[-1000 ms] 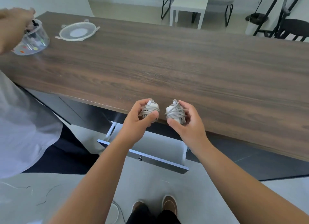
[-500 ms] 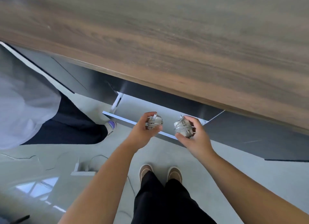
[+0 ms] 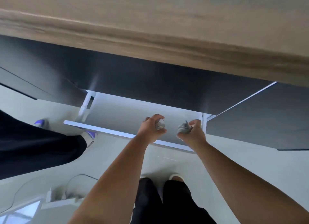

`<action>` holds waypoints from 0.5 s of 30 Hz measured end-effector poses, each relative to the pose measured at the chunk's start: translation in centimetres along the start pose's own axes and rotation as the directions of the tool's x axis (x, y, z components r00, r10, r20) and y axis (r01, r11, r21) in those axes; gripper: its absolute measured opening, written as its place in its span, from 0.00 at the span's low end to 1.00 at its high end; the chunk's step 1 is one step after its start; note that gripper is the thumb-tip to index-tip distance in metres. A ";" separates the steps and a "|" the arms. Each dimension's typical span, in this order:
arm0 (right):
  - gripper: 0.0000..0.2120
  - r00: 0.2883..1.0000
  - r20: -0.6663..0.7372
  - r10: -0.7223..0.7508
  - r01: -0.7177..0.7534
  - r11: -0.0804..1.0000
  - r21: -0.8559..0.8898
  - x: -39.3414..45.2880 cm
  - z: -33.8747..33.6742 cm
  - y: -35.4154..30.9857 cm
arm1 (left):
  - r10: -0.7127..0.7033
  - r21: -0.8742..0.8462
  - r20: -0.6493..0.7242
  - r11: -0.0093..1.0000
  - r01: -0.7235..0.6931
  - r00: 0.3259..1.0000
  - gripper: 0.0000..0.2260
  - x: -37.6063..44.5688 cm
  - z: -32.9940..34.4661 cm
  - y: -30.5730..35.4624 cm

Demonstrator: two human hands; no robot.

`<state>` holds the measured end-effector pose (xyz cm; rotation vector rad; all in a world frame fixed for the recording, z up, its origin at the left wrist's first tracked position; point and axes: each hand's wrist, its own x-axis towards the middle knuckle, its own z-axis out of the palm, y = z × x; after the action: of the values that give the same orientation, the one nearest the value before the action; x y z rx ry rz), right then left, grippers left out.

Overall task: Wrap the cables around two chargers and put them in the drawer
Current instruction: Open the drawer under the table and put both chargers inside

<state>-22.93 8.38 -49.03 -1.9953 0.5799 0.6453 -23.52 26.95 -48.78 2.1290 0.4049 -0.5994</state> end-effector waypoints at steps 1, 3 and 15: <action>0.29 1.000 0.002 0.023 -0.023 0.999 -0.049 1.2 0.6 0.7 | -0.018 0.045 0.029 0.999 0.017 0.999 0.21 1.0 0.8 -0.3; 0.30 0.998 0.031 0.056 -0.051 0.989 -0.138 2.7 1.3 1.2 | -0.040 0.156 0.075 0.987 0.027 0.996 0.21 2.7 2.2 -0.9; 0.14 0.983 0.139 0.122 -0.049 0.896 -0.440 8.3 3.2 4.2 | -0.040 0.269 0.216 0.963 -0.021 0.975 0.18 7.0 6.5 -2.1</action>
<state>-20.02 8.17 -58.38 -2.3093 0.4519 1.0588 -20.46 23.39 -57.36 2.2862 0.2189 -0.9316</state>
